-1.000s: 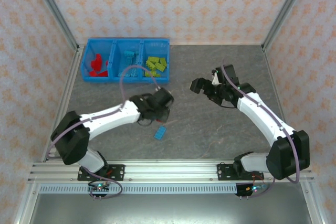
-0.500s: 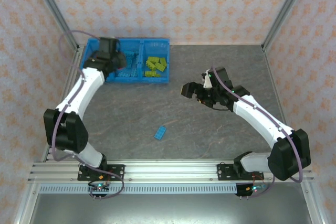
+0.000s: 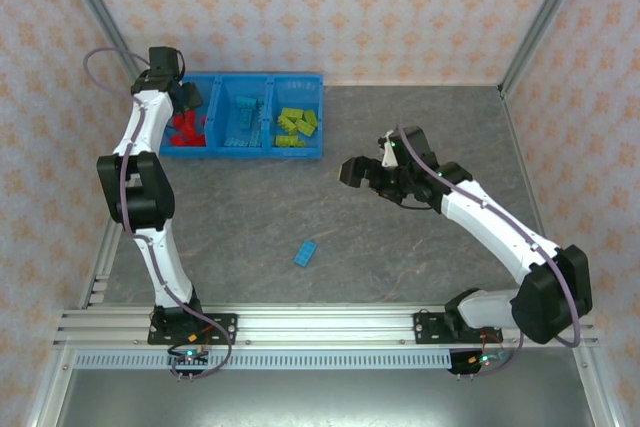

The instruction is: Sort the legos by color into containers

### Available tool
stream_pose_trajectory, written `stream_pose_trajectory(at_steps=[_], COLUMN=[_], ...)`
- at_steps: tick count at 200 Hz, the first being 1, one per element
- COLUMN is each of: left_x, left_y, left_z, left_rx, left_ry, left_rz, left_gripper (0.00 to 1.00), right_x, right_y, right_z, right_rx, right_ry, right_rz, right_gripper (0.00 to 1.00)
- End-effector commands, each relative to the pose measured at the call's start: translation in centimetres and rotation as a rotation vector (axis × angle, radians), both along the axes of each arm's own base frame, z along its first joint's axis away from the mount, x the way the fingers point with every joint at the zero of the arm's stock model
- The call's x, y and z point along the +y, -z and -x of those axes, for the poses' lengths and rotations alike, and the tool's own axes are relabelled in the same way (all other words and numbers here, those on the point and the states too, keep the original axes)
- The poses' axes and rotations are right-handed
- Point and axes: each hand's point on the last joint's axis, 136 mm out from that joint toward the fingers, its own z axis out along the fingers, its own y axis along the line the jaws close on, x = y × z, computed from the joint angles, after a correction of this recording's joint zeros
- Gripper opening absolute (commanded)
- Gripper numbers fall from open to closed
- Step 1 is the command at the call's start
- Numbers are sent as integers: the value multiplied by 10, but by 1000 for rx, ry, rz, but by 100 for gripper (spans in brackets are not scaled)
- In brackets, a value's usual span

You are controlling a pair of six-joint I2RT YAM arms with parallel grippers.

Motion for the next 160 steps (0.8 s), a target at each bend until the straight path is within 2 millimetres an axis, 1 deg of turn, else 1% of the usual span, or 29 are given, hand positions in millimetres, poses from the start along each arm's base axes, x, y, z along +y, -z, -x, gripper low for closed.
stream_pose_trajectory(at_steps=[1,14,16,22,23,30,32,51,59,67,76,93,108,130,146,160], left_x=[-24,-41,-44,-53,-55,-65,-69,-98,-110,-123,-132,-138,-141,-153,-160,-164], left_y=[-59,-76,-82,-87,-91,-97,-101,-108,-106,-101,-92,-75,-60,-44,-32,-22], left_z=[22,40,44,55,57,72,77,124,144,163,183,218,243,268,277,279], left_rx=[-114,-176,-194,-221,-233,-266,-280,-291,-271,-242,-202,-131,-89,-80,-92,-100], left_ry=[71,107,114,134,138,161,170,263,317,381,440,508,555,655,702,712], left_rz=[48,108,119,149,152,170,169,107,62,25,-1,-23,-30,-17,2,18], left_gripper=[52,53,54,55,55,57,57,58,59,59,61,69,79,92,98,100], right_x=[3,13,16,24,25,36,38,69,81,92,104,121,127,127,123,119], right_y=[2,13,12,17,18,23,25,44,53,63,75,99,117,138,149,157], right_z=[0,9,10,16,17,25,26,47,56,63,71,84,90,93,96,97], right_rx=[-45,-55,-61,-63,-63,-66,-67,-79,-76,-74,-73,-63,-80,-140,-158,-165], right_ry=[-39,-110,-124,-167,-176,-232,-244,-371,-418,-453,-492,-547,-580,-651,-704,-735], right_rz=[126,219,228,258,263,288,297,358,386,413,441,487,546,673,757,808], right_gripper=[99,99,99,99,99,99,99,99,99,99,99,99,99,99,99,99])
